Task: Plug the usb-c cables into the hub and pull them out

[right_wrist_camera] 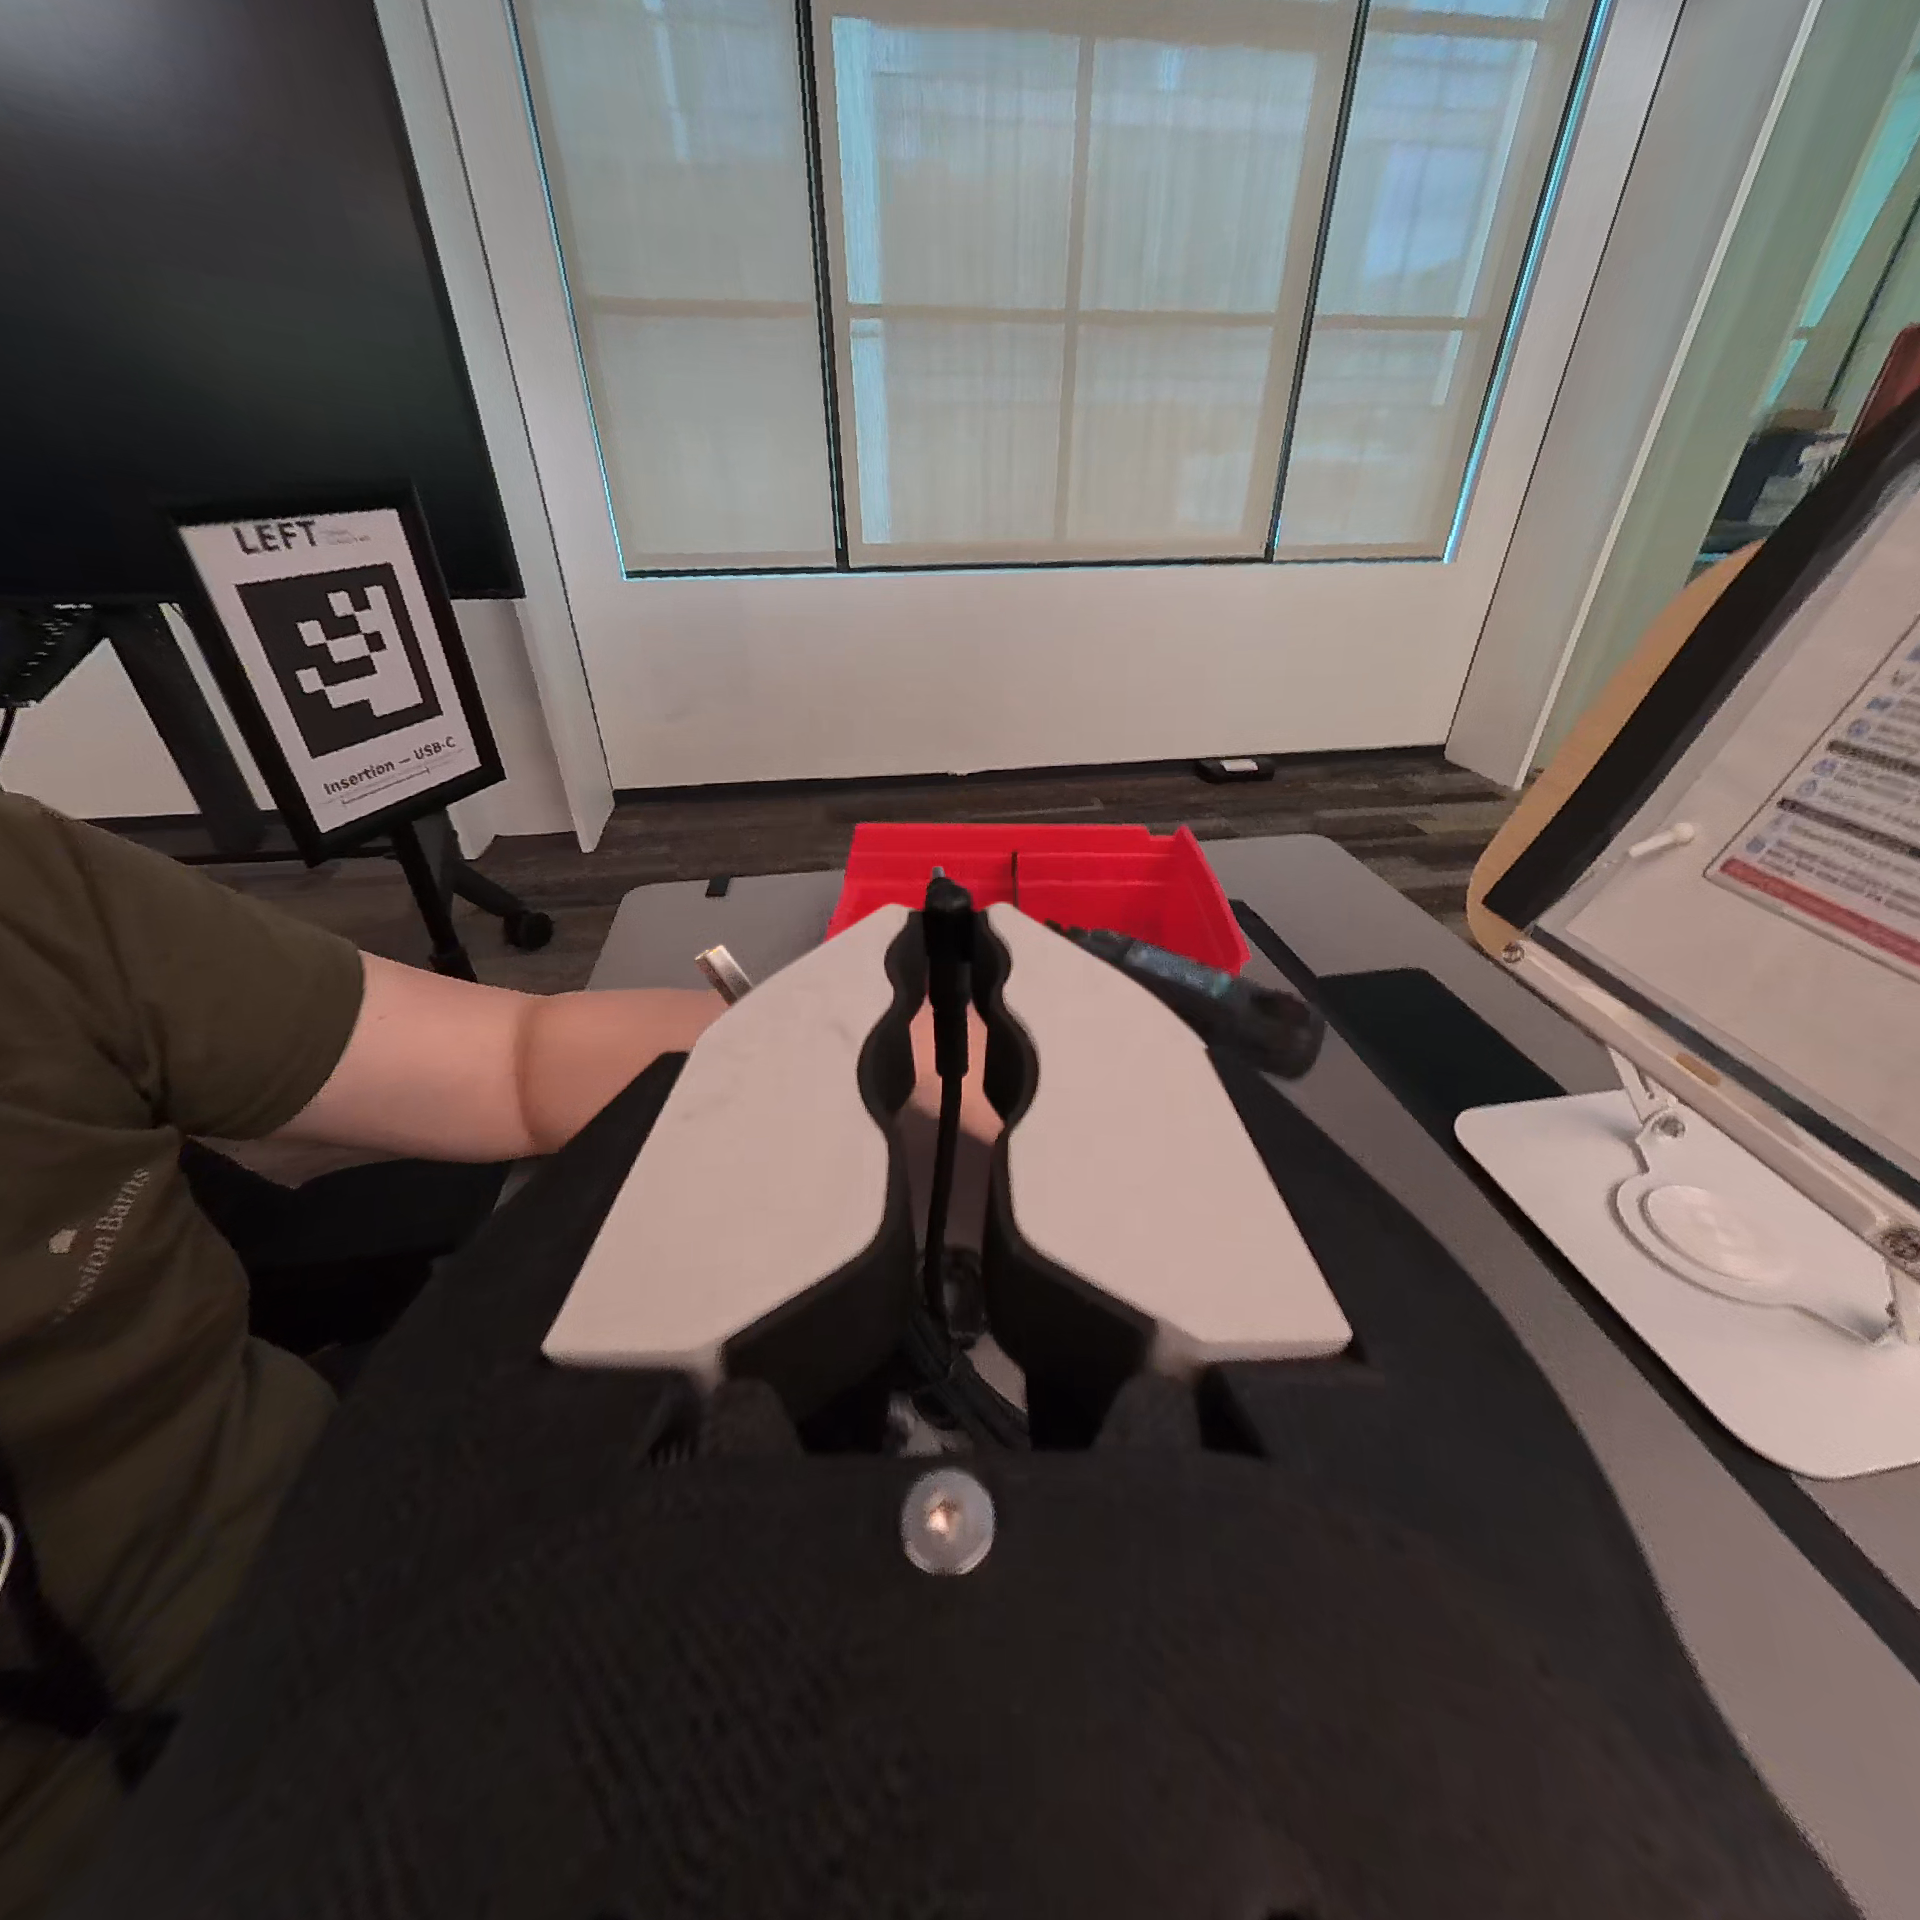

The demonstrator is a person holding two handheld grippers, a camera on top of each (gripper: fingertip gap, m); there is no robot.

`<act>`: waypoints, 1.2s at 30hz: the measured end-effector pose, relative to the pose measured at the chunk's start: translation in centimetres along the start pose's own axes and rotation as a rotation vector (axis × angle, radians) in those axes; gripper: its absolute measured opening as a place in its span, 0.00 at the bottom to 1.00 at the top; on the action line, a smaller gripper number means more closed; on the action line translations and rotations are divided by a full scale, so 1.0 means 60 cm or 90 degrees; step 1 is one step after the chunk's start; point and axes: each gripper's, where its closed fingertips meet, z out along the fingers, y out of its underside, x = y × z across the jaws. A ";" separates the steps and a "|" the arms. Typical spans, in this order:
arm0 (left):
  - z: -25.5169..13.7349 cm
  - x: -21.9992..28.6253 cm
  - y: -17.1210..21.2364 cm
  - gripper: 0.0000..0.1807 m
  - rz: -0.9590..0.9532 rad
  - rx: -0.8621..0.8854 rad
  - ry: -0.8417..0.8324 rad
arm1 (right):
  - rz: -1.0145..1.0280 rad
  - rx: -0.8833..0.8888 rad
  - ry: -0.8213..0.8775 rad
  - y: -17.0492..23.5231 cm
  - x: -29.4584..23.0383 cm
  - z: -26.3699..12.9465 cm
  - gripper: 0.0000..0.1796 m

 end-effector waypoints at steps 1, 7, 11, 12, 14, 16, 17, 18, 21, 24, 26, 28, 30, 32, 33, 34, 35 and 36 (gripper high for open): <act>-0.007 0.001 -0.005 0.16 0.007 0.019 0.008 | 0.008 -0.011 0.002 0.009 0.006 0.005 0.04; -0.080 -0.011 -0.030 0.13 0.112 0.131 -0.092 | 0.104 -0.107 -0.005 0.097 0.046 0.047 0.04; -0.134 -0.004 -0.043 0.13 0.133 0.208 -0.109 | 0.154 -0.157 -0.043 0.155 0.046 0.088 0.04; -0.148 -0.002 -0.047 0.13 0.135 0.228 -0.114 | 0.164 -0.168 -0.059 0.167 0.040 0.099 0.05; -0.178 -0.001 -0.052 0.13 0.137 0.265 -0.127 | 0.168 -0.194 -0.073 0.190 0.031 0.121 0.05; -0.205 0.000 -0.055 0.13 0.139 0.297 -0.136 | 0.185 -0.201 -0.083 0.204 0.022 0.140 0.04; -0.218 0.002 -0.056 0.13 0.140 0.313 -0.141 | 0.191 -0.201 -0.083 0.209 0.020 0.148 0.04; -0.230 0.004 -0.058 0.13 0.142 0.331 -0.147 | 0.198 -0.198 -0.071 0.214 0.023 0.157 0.05; -0.260 0.011 -0.060 0.13 0.151 0.369 -0.167 | 0.235 -0.173 -0.014 0.224 0.038 0.178 0.04; -0.280 0.028 -0.061 0.13 0.166 0.395 -0.177 | 0.245 -0.162 0.078 0.238 0.064 0.188 0.04; -0.287 0.043 -0.059 0.13 0.178 0.397 -0.179 | 0.220 -0.164 0.132 0.245 0.076 0.190 0.05; -0.294 0.062 -0.060 0.13 0.192 0.408 -0.181 | 0.203 -0.154 0.172 0.248 0.083 0.193 0.04; -0.293 0.086 -0.058 0.13 0.208 0.406 -0.172 | 0.209 -0.130 0.190 0.247 0.086 0.197 0.05; -0.291 0.106 -0.057 0.13 0.225 0.406 -0.181 | 0.225 -0.097 0.198 0.245 0.089 0.199 0.05; -0.289 0.113 -0.057 0.13 0.234 0.404 -0.192 | 0.229 -0.081 0.209 0.244 0.093 0.197 0.05; -0.289 0.118 -0.057 0.13 0.239 0.404 -0.204 | 0.227 -0.067 0.226 0.243 0.098 0.194 0.05; -0.288 0.123 -0.057 0.13 0.242 0.405 -0.209 | 0.220 -0.053 0.243 0.240 0.104 0.191 0.05; -0.287 0.128 -0.058 0.13 0.242 0.407 -0.208 | 0.213 -0.034 0.258 0.236 0.108 0.187 0.05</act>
